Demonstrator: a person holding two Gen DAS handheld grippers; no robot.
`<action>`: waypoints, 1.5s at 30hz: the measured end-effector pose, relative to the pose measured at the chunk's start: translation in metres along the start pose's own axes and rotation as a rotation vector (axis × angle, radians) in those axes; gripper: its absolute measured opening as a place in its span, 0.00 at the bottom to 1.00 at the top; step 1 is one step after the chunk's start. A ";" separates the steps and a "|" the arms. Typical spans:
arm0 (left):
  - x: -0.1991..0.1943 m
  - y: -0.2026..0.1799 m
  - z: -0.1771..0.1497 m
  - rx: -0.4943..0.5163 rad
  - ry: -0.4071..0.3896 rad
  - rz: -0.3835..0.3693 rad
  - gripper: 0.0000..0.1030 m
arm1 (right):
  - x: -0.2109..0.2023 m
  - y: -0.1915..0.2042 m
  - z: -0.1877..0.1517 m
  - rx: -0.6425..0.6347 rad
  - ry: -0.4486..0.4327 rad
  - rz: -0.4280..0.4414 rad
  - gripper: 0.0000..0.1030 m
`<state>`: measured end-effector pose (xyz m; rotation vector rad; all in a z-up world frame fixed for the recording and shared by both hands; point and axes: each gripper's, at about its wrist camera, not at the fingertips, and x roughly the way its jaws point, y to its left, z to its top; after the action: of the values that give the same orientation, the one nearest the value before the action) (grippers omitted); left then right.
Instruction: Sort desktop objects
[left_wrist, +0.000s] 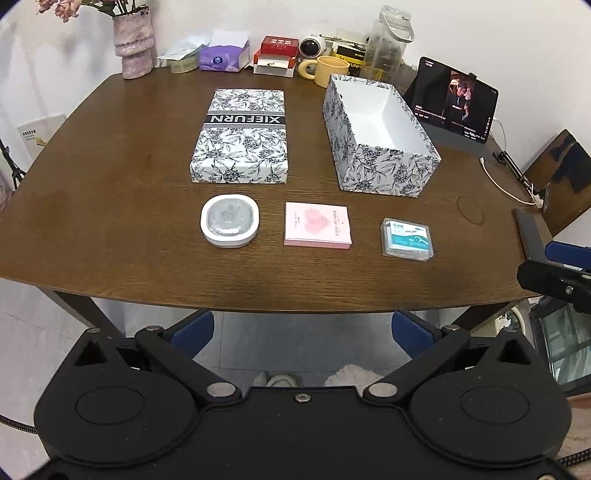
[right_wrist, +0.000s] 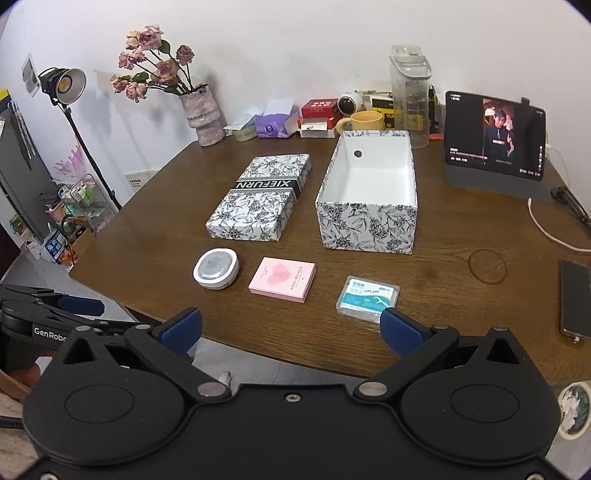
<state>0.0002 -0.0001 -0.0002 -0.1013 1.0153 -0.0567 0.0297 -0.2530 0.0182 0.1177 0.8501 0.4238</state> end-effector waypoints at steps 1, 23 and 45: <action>0.001 0.000 0.000 0.001 -0.002 0.005 1.00 | 0.000 0.001 -0.001 -0.006 -0.003 -0.001 1.00; -0.020 0.058 -0.026 -0.215 -0.105 0.070 1.00 | -0.002 0.031 -0.017 -0.126 -0.037 -0.055 1.00; -0.001 0.044 -0.001 -0.144 -0.085 0.043 1.00 | 0.014 0.011 -0.022 -0.098 -0.008 -0.055 1.00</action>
<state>-0.0007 0.0437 -0.0050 -0.2113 0.9356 0.0595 0.0177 -0.2385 -0.0027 0.0057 0.8212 0.4126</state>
